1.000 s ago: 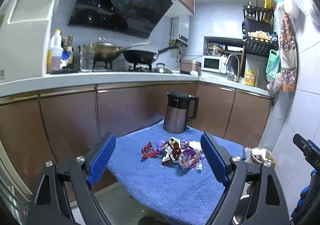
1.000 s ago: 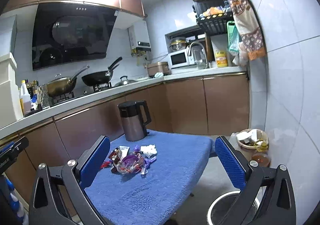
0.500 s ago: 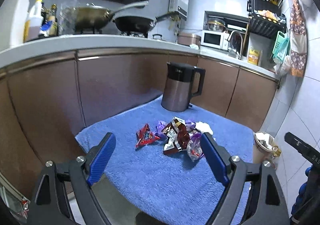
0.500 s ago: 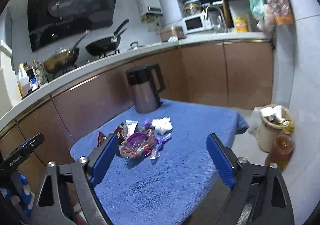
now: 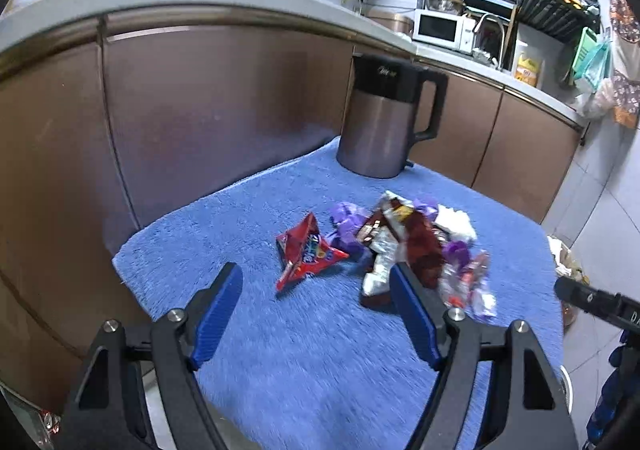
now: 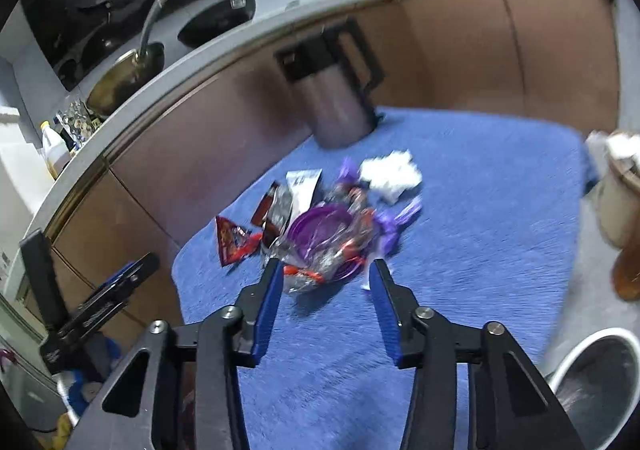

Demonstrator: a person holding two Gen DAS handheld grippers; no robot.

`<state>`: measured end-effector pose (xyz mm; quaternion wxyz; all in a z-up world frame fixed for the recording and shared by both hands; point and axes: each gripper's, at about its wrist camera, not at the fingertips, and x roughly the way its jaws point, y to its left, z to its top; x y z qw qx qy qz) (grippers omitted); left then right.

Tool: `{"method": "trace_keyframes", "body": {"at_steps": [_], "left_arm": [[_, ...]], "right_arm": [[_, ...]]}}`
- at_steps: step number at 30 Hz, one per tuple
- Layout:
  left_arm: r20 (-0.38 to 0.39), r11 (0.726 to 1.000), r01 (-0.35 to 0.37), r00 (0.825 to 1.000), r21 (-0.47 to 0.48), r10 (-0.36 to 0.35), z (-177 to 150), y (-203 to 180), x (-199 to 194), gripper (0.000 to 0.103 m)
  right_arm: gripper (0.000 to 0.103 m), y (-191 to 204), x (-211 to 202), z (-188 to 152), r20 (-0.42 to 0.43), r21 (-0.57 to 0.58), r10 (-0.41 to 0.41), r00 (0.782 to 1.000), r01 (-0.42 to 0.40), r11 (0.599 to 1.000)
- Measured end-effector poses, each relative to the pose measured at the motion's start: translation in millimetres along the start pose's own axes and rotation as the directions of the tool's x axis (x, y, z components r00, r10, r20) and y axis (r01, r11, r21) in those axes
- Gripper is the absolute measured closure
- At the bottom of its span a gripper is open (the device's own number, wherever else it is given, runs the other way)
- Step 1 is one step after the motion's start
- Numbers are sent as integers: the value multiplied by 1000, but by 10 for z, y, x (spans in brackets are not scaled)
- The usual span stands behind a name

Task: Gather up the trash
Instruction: 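Grasp the red snack wrapper with left tool while right tool grasps clear plastic bag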

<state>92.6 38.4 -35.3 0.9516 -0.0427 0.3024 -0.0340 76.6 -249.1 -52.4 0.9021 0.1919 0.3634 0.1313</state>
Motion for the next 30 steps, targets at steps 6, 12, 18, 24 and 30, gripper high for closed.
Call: {"method": "trace_keyframes", "body": {"at_steps": [6, 12, 18, 24, 30], "left_arm": [[-46, 1000, 17, 999, -6, -17, 102, 143, 586, 29], [-97, 998, 60, 993, -18, -62, 167, 227, 1025, 29], [-172, 995, 93, 980, -26, -96, 154, 244, 1350, 29], [-216, 988, 137, 965, -69, -149, 100, 298, 1490, 66], [-190, 987, 142, 970, -70, -153, 109, 314, 1331, 84]], "right_arm": [[61, -52, 702, 62, -119, 63, 47, 992, -40, 997], [61, -206, 1249, 72, -212, 130, 29, 977, -1, 992], [61, -202, 1435, 120, -231, 162, 37, 972, 1, 987], [85, -191, 1522, 124, -244, 151, 27, 969, 10, 989], [90, -138, 1277, 118, -187, 126, 31, 982, -8, 992]]}}
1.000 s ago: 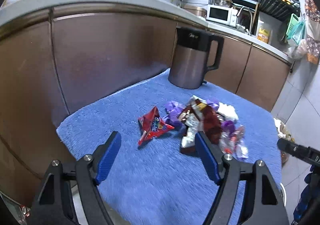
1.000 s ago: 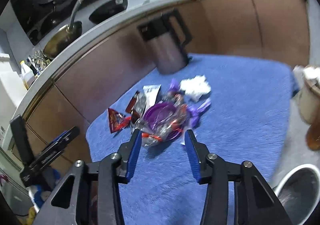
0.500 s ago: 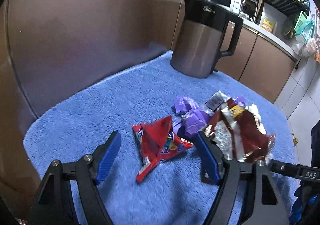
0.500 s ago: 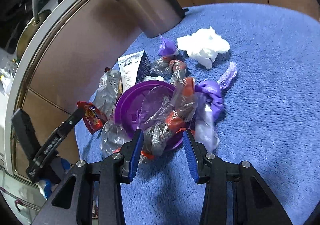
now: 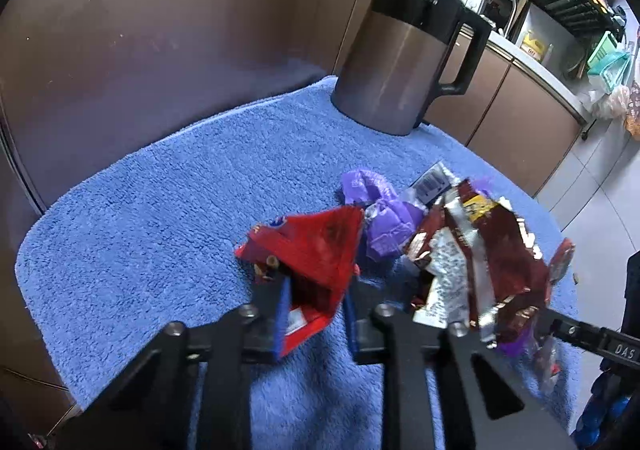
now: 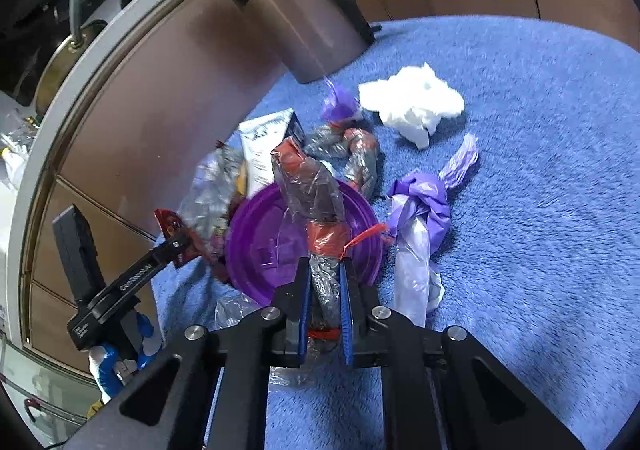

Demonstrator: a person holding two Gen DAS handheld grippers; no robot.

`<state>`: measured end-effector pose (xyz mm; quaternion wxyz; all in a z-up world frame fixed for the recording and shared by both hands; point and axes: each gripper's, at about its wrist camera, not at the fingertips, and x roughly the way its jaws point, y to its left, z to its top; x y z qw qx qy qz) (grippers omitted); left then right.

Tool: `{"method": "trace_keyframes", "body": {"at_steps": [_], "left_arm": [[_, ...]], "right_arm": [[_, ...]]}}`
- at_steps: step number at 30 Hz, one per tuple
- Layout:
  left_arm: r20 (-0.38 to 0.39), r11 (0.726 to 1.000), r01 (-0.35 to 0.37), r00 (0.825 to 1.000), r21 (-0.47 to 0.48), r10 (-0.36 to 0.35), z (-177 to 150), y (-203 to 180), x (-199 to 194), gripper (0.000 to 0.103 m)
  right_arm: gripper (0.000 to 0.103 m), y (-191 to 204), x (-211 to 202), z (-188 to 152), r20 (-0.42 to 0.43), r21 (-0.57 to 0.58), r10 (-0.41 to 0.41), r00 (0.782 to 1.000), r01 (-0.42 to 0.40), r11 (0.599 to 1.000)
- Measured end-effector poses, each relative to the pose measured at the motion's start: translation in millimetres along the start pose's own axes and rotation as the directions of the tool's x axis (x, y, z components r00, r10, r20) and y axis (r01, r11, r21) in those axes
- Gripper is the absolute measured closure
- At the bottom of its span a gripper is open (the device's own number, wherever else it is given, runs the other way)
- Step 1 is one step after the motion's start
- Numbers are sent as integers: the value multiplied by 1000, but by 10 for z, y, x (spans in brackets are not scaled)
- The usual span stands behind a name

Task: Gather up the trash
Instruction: 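Grasp the red snack wrapper with left tool while right tool grasps clear plastic bag, then carry both items over the steel bin and open both tools to drop them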

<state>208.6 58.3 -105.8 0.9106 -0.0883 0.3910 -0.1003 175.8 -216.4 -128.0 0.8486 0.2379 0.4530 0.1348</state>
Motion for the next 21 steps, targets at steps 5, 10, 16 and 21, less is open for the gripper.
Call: {"method": "trace_keyframes", "body": {"at_steps": [5, 10, 16, 21], "left_arm": [[50, 1000, 5, 999, 1, -5, -3, -15, -382, 87], [114, 1000, -4, 993, 13, 2, -8, -84, -895, 88], [193, 999, -14, 981, 43, 6, 5, -292, -1507, 88], [235, 995, 10, 971, 103, -34, -44, -634, -1927, 88]], "right_arm": [[91, 146, -359, -66, 57, -38, 18, 998, -16, 999], [91, 248, -813, -148, 117, -71, 47, 992, -39, 997], [91, 388, -1440, -262, 213, -107, 62, 975, -40, 993], [91, 410, -1955, -411, 289, -122, 63, 955, -29, 992]]}}
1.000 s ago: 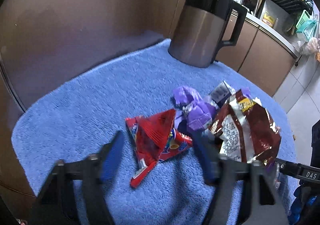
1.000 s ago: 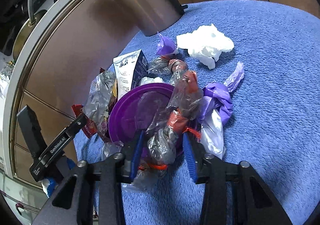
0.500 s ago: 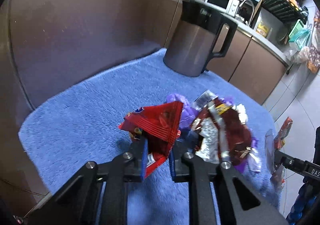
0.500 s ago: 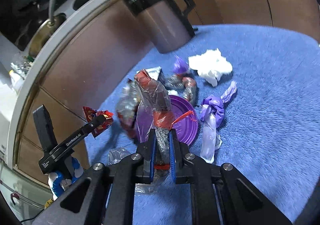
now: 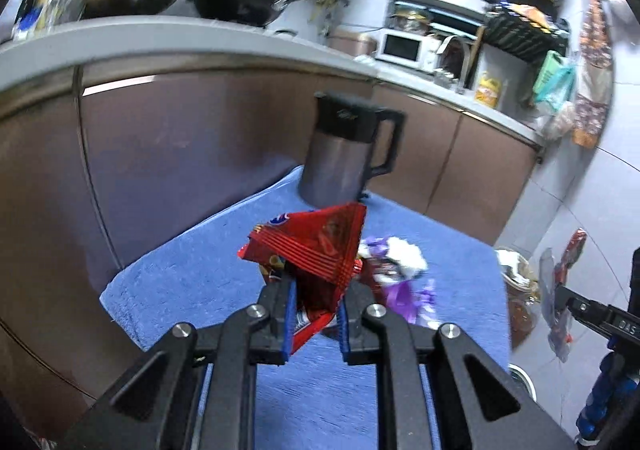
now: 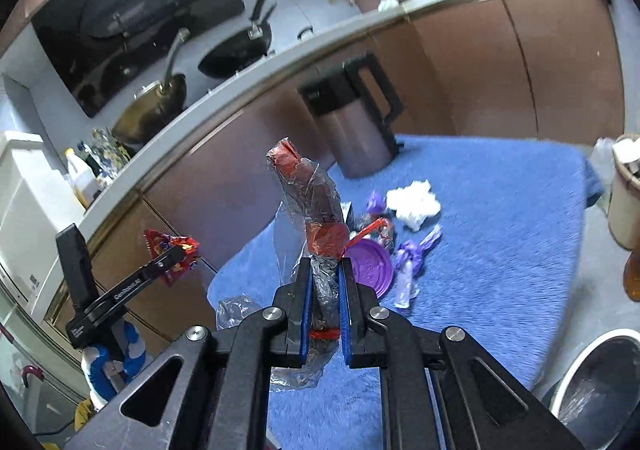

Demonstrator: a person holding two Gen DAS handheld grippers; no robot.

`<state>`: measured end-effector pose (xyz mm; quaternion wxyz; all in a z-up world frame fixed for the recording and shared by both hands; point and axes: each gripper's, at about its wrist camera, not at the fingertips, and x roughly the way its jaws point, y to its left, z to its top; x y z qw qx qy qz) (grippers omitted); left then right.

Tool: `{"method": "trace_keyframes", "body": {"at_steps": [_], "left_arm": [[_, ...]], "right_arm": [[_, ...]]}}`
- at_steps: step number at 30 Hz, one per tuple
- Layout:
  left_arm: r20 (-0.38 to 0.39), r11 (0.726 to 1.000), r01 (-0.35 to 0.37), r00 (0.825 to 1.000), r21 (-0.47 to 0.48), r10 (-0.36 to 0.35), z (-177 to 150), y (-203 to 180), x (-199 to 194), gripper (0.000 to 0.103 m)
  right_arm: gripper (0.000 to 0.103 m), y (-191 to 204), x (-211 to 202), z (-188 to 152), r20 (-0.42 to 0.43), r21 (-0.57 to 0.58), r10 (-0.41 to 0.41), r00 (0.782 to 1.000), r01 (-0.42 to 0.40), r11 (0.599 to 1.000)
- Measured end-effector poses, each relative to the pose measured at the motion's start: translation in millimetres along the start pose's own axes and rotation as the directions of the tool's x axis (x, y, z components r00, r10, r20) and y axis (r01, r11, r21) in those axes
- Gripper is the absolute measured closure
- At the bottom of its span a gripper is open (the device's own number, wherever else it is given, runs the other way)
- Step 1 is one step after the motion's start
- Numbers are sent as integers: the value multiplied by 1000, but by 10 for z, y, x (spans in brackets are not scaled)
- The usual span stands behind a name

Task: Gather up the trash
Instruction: 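Carry both items over the steel bin and open both tools to drop them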

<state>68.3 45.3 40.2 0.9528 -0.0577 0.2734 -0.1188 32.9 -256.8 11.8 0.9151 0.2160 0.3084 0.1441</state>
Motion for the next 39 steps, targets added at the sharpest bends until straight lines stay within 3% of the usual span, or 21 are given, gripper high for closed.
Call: {"method": "trace_keyframes", "body": {"at_steps": [5, 8, 12, 17, 21, 24, 31, 35, 39], "left_arm": [[-19, 992, 104, 994, 67, -103, -3, -616, -102, 88], [-55, 976, 192, 981, 99, -187, -70, -1064, -75, 88], [-134, 936, 321, 944, 143, -303, -241, -1779, 66, 87], [-257, 879, 440, 885, 183, -389, -581, -2593, 308, 87], [-367, 841, 500, 836, 205, -408, -915, -3172, 590, 85], [-437, 818, 531, 804, 221, -403, -1149, -3525, 811, 85], [-543, 779, 572, 752, 258, -372, -1626, -4100, 1169, 82], [-609, 762, 605, 701, 231, -372, -1829, -4297, 1397, 73], [-637, 753, 622, 674, 215, -374, -1953, -4400, 1491, 58]], "right_arm": [[91, -216, -534, -48, 70, 27, -76, 995, 74, 997], [91, -458, -862, -125, 105, 56, -152, 983, 146, 988], [91, -828, -1324, -247, 140, 91, -306, 942, 295, 951], [91, -1370, -1688, -453, 121, 146, -481, 868, 464, 874], [91, -1836, -1754, -673, 50, 192, -558, 828, 541, 819], [91, -2194, -1742, -844, -13, 233, -577, 816, 564, 792], [90, -2792, -1557, -1169, -142, 274, -604, 784, 618, 737], [86, -3104, -1432, -1288, -205, 291, -610, 765, 643, 708], [74, -3265, -1376, -1415, -248, 314, -618, 746, 666, 677]]}}
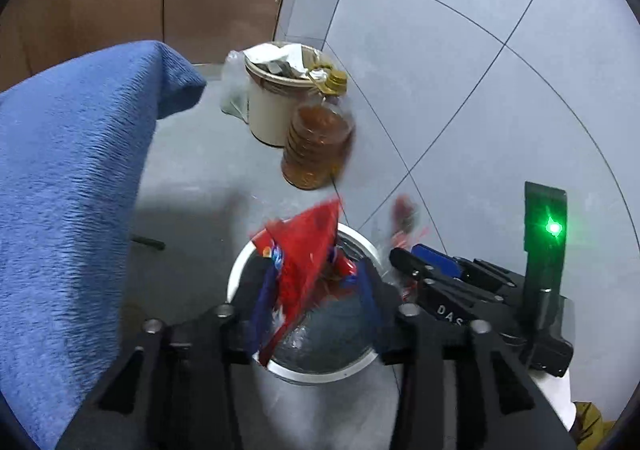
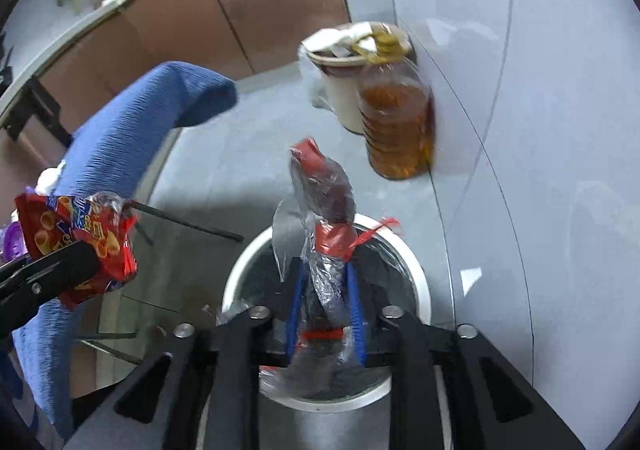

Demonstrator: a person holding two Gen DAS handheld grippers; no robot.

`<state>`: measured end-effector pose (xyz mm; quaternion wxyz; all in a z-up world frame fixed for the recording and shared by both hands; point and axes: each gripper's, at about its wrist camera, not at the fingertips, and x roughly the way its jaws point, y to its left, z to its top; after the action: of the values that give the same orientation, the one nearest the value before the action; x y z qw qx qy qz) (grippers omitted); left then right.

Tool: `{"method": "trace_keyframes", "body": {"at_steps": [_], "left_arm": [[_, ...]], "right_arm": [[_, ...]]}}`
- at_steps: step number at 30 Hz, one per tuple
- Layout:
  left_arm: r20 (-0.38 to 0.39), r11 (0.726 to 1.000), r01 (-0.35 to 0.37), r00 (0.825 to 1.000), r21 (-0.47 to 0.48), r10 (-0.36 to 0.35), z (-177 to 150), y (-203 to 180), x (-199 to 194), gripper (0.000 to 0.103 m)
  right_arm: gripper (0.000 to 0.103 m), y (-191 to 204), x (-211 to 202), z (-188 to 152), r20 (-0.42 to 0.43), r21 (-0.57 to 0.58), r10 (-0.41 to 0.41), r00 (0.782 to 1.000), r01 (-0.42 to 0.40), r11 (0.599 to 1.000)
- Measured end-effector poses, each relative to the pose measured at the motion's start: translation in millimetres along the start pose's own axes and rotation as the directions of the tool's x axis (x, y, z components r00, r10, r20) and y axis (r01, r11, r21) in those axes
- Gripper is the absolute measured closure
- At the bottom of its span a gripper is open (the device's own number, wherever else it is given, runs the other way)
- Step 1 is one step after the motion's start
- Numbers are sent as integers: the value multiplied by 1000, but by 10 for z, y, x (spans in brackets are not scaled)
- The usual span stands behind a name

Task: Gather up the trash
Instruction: 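Carry both items over the steel bin and open both tools to drop them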

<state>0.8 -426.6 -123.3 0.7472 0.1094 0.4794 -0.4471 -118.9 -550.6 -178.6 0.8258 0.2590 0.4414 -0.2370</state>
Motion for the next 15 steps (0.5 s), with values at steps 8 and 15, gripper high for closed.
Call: {"method": "trace_keyframes", "body": {"at_steps": [8, 15], "left_arm": [[17, 1000, 19, 1000, -25, -18, 45, 48, -61, 53], [112, 1000, -10, 994, -29, 14, 38, 57, -416, 53]], "right_arm": [[68, -155, 80, 43, -5, 30, -20, 1000, 21, 999], [67, -108, -68, 147, 45, 22, -13, 999, 12, 1000]]}}
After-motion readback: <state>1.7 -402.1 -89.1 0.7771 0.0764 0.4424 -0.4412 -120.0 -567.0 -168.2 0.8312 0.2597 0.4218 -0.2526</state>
